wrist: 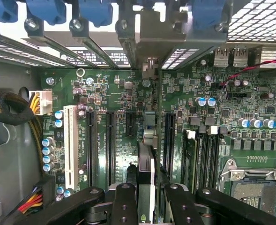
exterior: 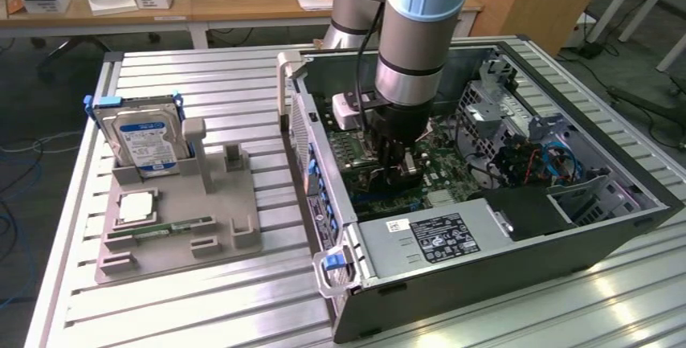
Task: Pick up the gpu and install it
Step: 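Insert the gpu into the slot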
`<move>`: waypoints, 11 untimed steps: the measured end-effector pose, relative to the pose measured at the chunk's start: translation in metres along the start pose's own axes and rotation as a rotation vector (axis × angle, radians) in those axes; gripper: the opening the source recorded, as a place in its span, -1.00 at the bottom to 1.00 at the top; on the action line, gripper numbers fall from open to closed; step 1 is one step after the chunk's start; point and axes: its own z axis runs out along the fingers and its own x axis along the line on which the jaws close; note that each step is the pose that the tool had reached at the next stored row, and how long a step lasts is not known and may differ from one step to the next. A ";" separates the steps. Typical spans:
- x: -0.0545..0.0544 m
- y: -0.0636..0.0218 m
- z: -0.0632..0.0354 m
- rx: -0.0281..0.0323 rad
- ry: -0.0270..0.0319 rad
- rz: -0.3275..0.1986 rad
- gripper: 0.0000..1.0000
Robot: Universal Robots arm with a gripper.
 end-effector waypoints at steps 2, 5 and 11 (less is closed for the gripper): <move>0.000 0.0007 0.0000 0.0023 -0.0002 0.000 -0.46; 0.000 0.0021 -0.0001 0.0112 -0.0001 0.000 -0.46; 0.000 0.0022 -0.0001 0.0123 -0.0001 0.000 -0.46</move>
